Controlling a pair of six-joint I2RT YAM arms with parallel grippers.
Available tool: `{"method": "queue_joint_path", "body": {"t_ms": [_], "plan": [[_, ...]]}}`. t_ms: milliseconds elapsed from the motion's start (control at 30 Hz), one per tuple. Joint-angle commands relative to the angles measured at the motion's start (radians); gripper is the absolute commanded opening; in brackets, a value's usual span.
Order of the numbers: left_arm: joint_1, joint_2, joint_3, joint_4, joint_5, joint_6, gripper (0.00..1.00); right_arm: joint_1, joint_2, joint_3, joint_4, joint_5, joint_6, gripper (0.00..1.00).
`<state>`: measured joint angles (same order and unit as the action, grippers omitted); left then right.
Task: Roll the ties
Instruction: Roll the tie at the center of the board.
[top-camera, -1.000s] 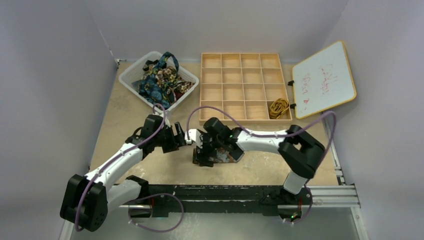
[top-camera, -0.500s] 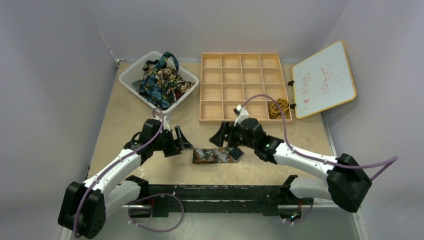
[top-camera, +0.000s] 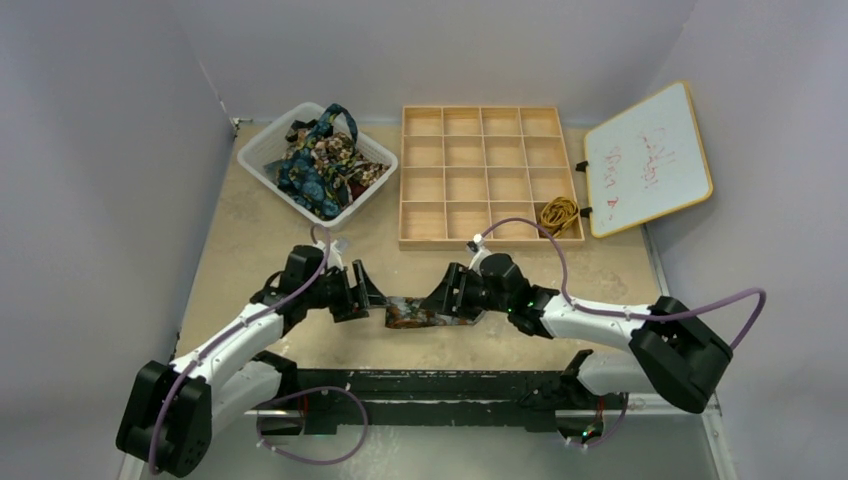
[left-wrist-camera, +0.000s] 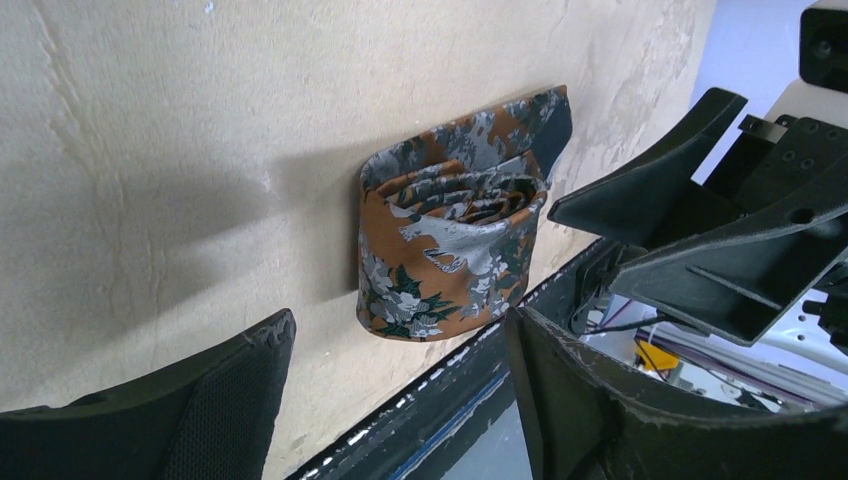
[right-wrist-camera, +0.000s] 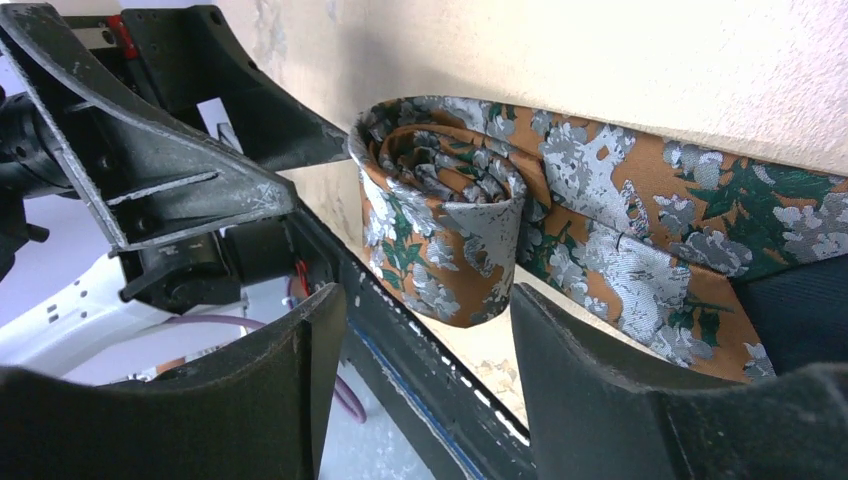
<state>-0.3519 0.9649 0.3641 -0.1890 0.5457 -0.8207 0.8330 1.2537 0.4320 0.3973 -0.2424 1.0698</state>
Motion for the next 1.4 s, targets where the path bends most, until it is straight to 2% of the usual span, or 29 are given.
{"method": "queue_joint_path", "body": {"t_ms": [0,100,200,733,1367], "plan": [[0.002,0.034,-0.014,0.091,0.071,-0.005,0.75,0.003,0.037,0.045,0.036,-0.042,0.006,0.64],[0.003,0.061,-0.017,0.121,0.098,0.003,0.75,0.003,0.055,0.045,0.038,-0.047,0.012,0.64],[0.002,0.084,-0.022,0.146,0.115,0.008,0.74,0.001,0.081,0.049,0.039,-0.045,0.018,0.55],[0.003,0.175,-0.047,0.265,0.198,0.018,0.71,-0.036,0.199,0.086,0.098,-0.066,-0.028,0.27],[0.002,0.301,-0.08,0.457,0.225,-0.058,0.66,-0.097,0.397,0.146,0.158,-0.175,-0.079,0.23]]}}
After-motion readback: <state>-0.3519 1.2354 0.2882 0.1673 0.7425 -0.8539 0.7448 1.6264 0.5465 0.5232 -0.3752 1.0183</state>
